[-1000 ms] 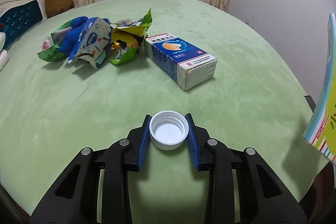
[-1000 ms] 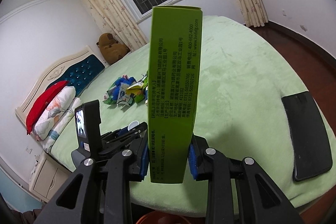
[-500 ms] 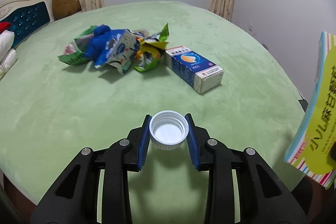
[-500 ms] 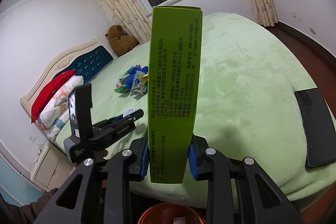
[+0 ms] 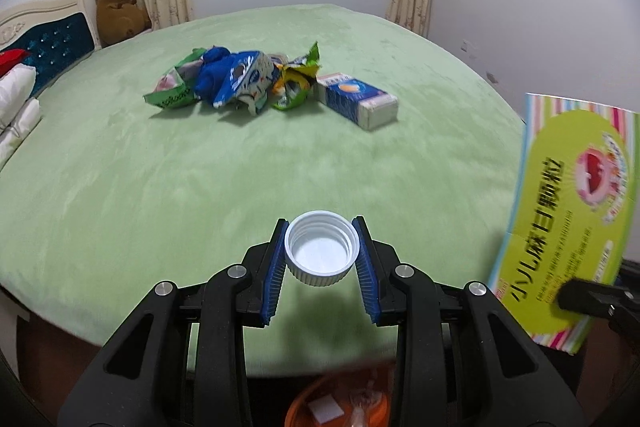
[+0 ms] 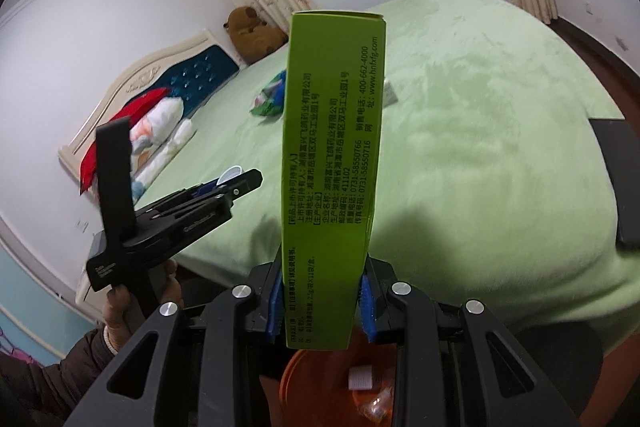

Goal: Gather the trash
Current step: 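Carry the bottle cap and green box over the orange bucket with both tools, then open both tools to drop the cap and green box into the bucket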

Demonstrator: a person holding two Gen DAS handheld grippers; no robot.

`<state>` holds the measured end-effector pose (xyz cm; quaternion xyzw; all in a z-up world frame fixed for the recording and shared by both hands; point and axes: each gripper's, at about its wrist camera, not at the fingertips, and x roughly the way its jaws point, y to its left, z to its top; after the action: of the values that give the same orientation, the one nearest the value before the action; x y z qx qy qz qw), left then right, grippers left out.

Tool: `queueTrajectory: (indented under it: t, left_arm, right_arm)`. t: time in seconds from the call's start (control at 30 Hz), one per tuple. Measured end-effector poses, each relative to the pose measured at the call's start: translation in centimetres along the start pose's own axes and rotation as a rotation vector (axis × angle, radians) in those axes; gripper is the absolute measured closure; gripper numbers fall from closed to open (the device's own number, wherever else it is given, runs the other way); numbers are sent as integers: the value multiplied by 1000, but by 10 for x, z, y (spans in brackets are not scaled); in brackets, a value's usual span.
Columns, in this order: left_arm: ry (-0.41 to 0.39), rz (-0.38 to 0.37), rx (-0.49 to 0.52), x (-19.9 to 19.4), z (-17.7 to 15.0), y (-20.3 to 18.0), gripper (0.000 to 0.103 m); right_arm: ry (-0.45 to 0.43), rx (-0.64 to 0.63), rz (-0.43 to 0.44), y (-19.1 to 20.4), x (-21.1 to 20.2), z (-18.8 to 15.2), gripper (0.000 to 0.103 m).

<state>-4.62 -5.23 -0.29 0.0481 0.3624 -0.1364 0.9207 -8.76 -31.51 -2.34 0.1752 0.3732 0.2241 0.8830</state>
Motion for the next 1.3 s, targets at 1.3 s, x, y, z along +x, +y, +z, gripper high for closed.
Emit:
queueTrajectory:
  t: [1.3]
  left_arm:
    - [721,-154,197,82,-197,-11,45]
  right_arm:
    - [812,-309,-45,18,149,-132,49]
